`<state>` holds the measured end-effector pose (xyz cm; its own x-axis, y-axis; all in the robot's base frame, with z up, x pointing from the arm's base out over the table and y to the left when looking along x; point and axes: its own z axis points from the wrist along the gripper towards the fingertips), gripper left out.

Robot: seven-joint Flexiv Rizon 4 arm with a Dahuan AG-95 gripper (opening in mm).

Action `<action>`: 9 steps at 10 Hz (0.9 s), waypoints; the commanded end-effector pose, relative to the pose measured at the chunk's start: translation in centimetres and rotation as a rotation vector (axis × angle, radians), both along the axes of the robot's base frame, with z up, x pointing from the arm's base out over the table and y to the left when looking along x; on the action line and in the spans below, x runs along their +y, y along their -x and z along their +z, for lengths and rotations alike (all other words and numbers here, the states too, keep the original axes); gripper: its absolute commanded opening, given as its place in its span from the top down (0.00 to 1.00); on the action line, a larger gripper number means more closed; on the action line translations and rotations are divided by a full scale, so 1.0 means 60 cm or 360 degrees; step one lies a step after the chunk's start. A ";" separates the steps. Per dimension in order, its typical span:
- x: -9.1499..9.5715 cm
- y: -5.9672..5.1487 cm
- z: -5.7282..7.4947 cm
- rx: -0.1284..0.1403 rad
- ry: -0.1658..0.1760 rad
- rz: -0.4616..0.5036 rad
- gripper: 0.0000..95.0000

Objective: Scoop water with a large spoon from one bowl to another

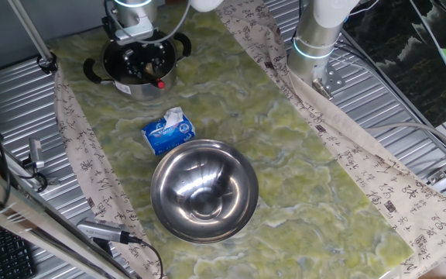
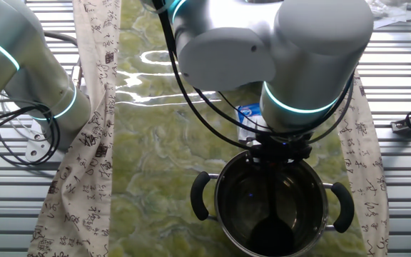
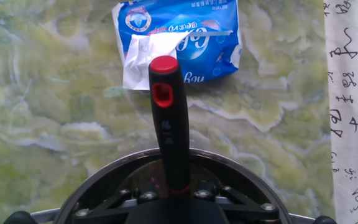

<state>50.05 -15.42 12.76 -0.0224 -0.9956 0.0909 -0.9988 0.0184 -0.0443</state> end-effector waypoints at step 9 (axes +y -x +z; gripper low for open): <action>0.007 -0.006 -0.010 0.0000 -0.0001 -0.0016 0.60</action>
